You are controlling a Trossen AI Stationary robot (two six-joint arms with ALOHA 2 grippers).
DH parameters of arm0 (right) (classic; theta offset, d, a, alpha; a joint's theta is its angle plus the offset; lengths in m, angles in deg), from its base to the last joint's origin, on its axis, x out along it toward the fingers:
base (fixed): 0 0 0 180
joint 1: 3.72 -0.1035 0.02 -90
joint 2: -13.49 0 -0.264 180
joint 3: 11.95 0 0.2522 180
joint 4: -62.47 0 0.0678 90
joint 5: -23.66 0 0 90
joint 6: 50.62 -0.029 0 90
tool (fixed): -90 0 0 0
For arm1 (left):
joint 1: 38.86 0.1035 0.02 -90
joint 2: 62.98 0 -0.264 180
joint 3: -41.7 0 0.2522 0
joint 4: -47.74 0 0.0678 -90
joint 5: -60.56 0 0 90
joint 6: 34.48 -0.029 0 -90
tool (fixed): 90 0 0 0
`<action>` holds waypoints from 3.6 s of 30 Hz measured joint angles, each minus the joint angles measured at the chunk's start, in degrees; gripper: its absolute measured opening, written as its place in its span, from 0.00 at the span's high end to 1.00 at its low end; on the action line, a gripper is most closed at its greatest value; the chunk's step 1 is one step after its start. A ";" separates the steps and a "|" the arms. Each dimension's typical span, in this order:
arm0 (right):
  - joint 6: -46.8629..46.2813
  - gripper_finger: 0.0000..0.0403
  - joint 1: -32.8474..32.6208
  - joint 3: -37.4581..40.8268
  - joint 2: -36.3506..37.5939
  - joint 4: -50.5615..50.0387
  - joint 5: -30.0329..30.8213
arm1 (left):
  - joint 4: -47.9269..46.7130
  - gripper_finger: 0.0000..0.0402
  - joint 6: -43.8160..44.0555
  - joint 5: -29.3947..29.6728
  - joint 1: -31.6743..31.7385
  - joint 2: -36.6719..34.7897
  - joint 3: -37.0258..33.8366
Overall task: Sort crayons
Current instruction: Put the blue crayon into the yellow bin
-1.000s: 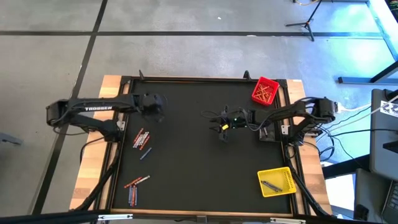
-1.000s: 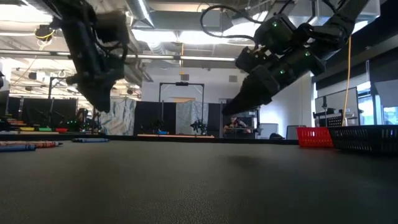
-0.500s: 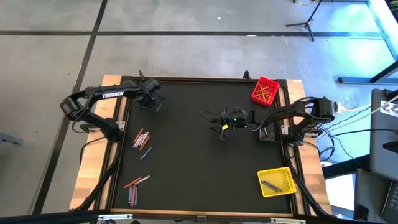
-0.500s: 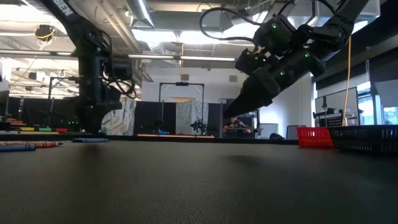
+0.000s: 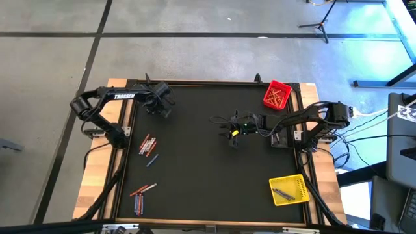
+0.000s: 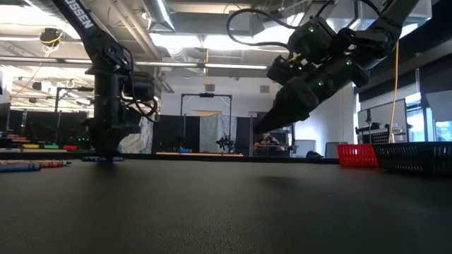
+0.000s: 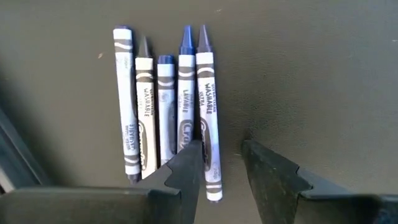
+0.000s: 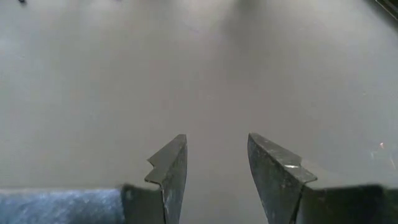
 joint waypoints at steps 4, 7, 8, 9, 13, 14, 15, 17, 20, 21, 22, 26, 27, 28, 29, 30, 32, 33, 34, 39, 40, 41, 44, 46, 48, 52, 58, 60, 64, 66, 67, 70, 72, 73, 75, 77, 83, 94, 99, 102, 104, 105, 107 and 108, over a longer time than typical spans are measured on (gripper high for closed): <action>0.02 0.59 0.02 0.00 0.00 -0.02 0.00 | 0.05 0.72 -0.72 -0.46 0.00 0.05 0.01; 0.02 0.59 0.02 0.00 0.00 -0.06 0.00 | 0.21 0.78 -0.74 -0.89 -0.02 0.09 -0.04; 0.02 0.59 0.02 -0.01 0.00 -0.19 0.00 | 0.36 0.81 -0.77 -0.89 -0.02 0.09 -0.04; 0.02 0.59 0.02 -0.02 0.00 -0.35 0.00 | 0.46 0.84 -0.78 -0.92 -0.08 0.09 -0.04; 0.02 0.59 0.02 -0.02 0.00 -0.37 0.00 | 0.55 0.93 -0.79 -1.81 -0.07 0.09 -0.08; 0.02 0.59 0.02 -0.02 0.00 -0.39 0.00 | 0.51 0.95 -0.78 -1.87 -0.05 0.09 -0.10; 0.02 0.59 0.02 -0.02 0.00 -0.39 0.00 | 0.49 0.97 -0.79 -1.81 -0.20 0.09 -0.08; 0.02 0.59 0.02 -0.02 0.02 -0.37 0.00 | 0.48 0.98 -0.79 -1.54 -0.54 0.05 -0.10; 0.02 0.59 0.02 -0.02 0.02 -0.42 0.00 | 0.48 0.98 -0.83 -1.10 -1.31 -0.06 -0.17; 0.02 0.59 0.02 -0.02 0.02 -0.44 0.00 | 0.48 0.98 -0.84 -0.99 -1.59 -0.08 -0.17; 0.02 0.59 0.02 -0.02 0.02 -0.44 0.00 | 0.45 0.97 -0.88 -0.88 -1.88 -0.32 -0.17; 0.02 0.59 0.04 -0.02 0.02 -0.44 0.00 | -0.13 0.97 -0.62 -1.80 -4.64 -2.99 -0.47; 0.02 0.59 0.04 -0.02 0.02 -0.44 0.00 | -0.15 0.97 -0.51 -1.74 -5.62 -4.32 -0.48; 0.02 0.59 0.04 -0.02 0.02 -0.45 0.00 | 0.27 0.97 -0.46 -1.56 -6.51 -5.75 -0.48; 0.02 0.59 0.04 -0.02 0.02 -0.46 0.00 | 0.96 0.97 -0.30 -0.67 -7.50 -7.22 -0.45; 0.03 0.59 0.04 -0.02 0.02 -0.45 0.00 | 1.89 0.97 -0.15 0.11 -8.55 -8.59 -0.45; 0.02 0.59 0.07 -0.02 0.02 -0.48 0.00 | 3.68 0.97 0.71 0.14 -11.41 -11.31 -0.41; 0.02 0.59 0.04 -0.02 0.02 -0.48 0.00 | 4.48 0.97 0.77 0.03 -13.10 -12.66 -0.41; 0.02 0.59 0.04 -0.02 0.02 -0.46 0.00 | 5.37 0.97 0.79 0.27 -14.77 -13.72 -0.41; 0.02 0.59 0.06 -0.04 0.02 -0.71 0.24 | 13.96 0.97 -1.07 3.80 -25.58 -16.64 -0.80; 0.02 0.59 0.06 -0.04 0.02 -0.85 0.62 | 16.76 0.97 -2.48 4.81 -27.84 -16.72 -1.42; 0.02 0.59 0.04 -0.04 0.02 -0.83 0.86 | 19.22 0.97 -3.78 5.83 -30.03 -16.69 -2.19; -0.37 0.59 0.04 -0.04 0.02 -0.13 1.09 | 28.91 0.97 -7.64 6.91 -35.46 -15.99 -4.89; -2.11 0.59 0.04 -0.07 0.04 0.03 0.96 | 36.87 0.97 -10.82 6.92 -38.41 -15.51 -7.45; -2.74 0.59 0.04 -0.07 0.04 0.29 0.72 | 45.01 0.97 -13.44 6.90 -40.77 -14.72 -10.10; -3.48 0.59 0.04 -0.07 0.04 1.41 1.63 | 59.41 0.97 -15.69 6.36 -43.32 -13.28 -15.03; -3.45 0.47 0.04 -0.07 0.04 6.52 -0.58 | 76.16 0.97 -15.47 5.01 -44.48 -7.94 -20.22; -3.27 0.43 0.04 -0.07 0.04 9.06 -0.90 | 77.82 0.97 -15.47 4.92 -44.65 -5.86 -20.54; -1.95 0.39 0.00 -0.07 0.04 14.07 -1.07 | 80.83 0.97 -15.74 4.07 -44.63 -2.41 -20.61; -1.75 0.39 0.00 -0.07 0.04 16.21 -2.33 | 82.39 0.97 -15.78 3.20 -44.63 -1.23 -20.67; -1.64 0.39 0.00 -0.07 0.04 17.29 -2.53 | 83.41 0.97 -15.77 2.95 -44.64 -0.72 -20.65; -0.45 0.40 0.00 -0.07 0.04 20.00 -2.92 | 83.86 0.97 -16.39 2.21 -44.63 -0.41 -20.65; -0.42 0.41 0.00 -0.07 -0.48 22.28 -4.32 | 84.19 0.97 -16.19 2.17 -44.68 -0.41 -20.65; -0.42 0.41 0.00 -0.07 -0.94 23.60 -5.34 | 84.30 0.97 -15.99 2.16 -44.70 -0.41 -20.65; -0.45 0.42 -0.02 -0.07 -2.51 27.05 -7.11 | 85.07 0.97 -15.91 2.16 -44.98 -0.41 -20.65; -0.99 0.42 -0.68 -0.07 -4.70 31.65 -8.50 | 85.71 0.97 -16.13 2.13 -45.36 -0.41 -20.63; -1.92 0.42 -1.87 -0.57 -10.22 39.31 -7.38 | 88.63 0.97 -17.28 2.09 -46.95 -0.43 -20.63; 0.75 0.48 -4.54 -7.95 -15.26 39.52 -6.86 | 91.24 0.97 -17.35 2.33 -47.29 -0.43 -20.63; 2.37 0.75 -4.44 -8.71 -15.26 37.64 -6.91 | 93.71 0.97 -18.56 2.48 -48.15 -0.45 -20.63; 3.73 0.94 -4.52 -8.79 -15.26 37.11 -7.16 | 93.86 0.96 -19.19 2.78 -48.65 -0.45 -20.63; 4.31 0.96 -4.50 -8.79 -15.26 36.95 -8.54 | 93.70 0.95 -18.87 2.61 -48.74 -0.45 -20.63; 4.30 0.94 -4.47 -8.79 -15.26 36.97 -8.92 | 93.66 0.94 -18.93 2.40 -48.72 -0.45 -20.63; 4.31 0.91 -4.44 -8.79 -15.26 36.45 -8.99 | 93.20 0.92 -19.95 2.24 -48.68 -0.45 -20.63; 4.41 0.91 -4.44 -8.79 -15.26 36.06 -9.01 | 92.71 0.90 -20.17 2.24 -48.68 -0.45 -20.61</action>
